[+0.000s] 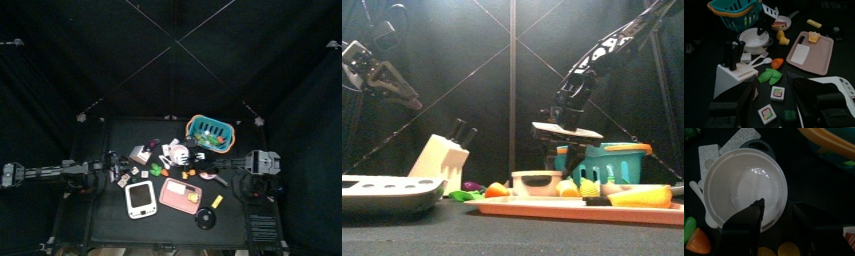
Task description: Grab cleaver handle
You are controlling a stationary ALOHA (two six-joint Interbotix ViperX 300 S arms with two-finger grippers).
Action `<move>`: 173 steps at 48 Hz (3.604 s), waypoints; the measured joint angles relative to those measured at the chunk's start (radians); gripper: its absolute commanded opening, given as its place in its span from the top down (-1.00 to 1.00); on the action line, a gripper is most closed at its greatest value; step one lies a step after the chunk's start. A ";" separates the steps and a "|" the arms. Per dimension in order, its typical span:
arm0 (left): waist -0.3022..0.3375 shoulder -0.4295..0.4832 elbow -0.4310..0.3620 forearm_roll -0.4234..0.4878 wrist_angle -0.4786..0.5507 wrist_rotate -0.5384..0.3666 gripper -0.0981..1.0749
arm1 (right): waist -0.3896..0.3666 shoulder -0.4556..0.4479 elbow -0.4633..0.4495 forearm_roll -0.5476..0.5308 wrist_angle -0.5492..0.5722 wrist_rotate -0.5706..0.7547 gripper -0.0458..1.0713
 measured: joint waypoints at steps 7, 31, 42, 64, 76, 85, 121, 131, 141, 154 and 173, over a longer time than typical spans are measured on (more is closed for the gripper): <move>0.000 -0.002 0.000 0.000 0.000 -0.002 -0.64 | 0.026 -0.044 0.012 -0.003 0.012 0.000 -0.47; 0.000 -0.002 0.003 -0.005 -0.006 0.000 -0.64 | 0.275 -0.152 0.078 -0.075 -0.052 0.000 -0.47; -0.002 -0.002 0.003 -0.005 -0.026 0.000 -0.64 | 0.400 -0.143 0.109 -0.100 -0.147 -0.003 -0.47; -0.031 -0.002 0.011 0.012 -0.114 0.003 -0.64 | 0.426 -0.166 0.130 0.095 -0.086 -0.135 -0.47; -0.031 0.000 0.023 0.014 -0.129 0.003 -0.64 | 0.393 -0.156 0.048 0.314 0.029 -0.502 -0.47; -0.031 0.000 0.023 0.014 -0.130 0.003 -0.64 | 0.360 -0.107 0.023 0.468 0.057 -0.755 -0.47; -0.031 -0.002 0.028 0.012 -0.130 0.003 -0.64 | 0.302 -0.044 0.074 0.492 -0.031 -0.799 -0.46; -0.029 0.000 0.029 0.012 -0.130 0.003 -0.64 | 0.295 -0.035 0.078 0.492 -0.034 -0.799 -0.46; -0.029 -0.002 0.029 0.012 -0.130 0.003 -0.64 | 0.293 -0.020 0.078 0.492 -0.037 -0.799 -0.46; -0.028 0.000 0.031 0.012 -0.129 0.003 -0.64 | 0.295 -0.012 0.078 0.492 -0.044 -0.799 -0.46; -0.028 0.000 0.031 0.012 -0.129 0.003 -0.64 | 0.298 0.011 0.069 0.492 -0.044 -0.802 -0.12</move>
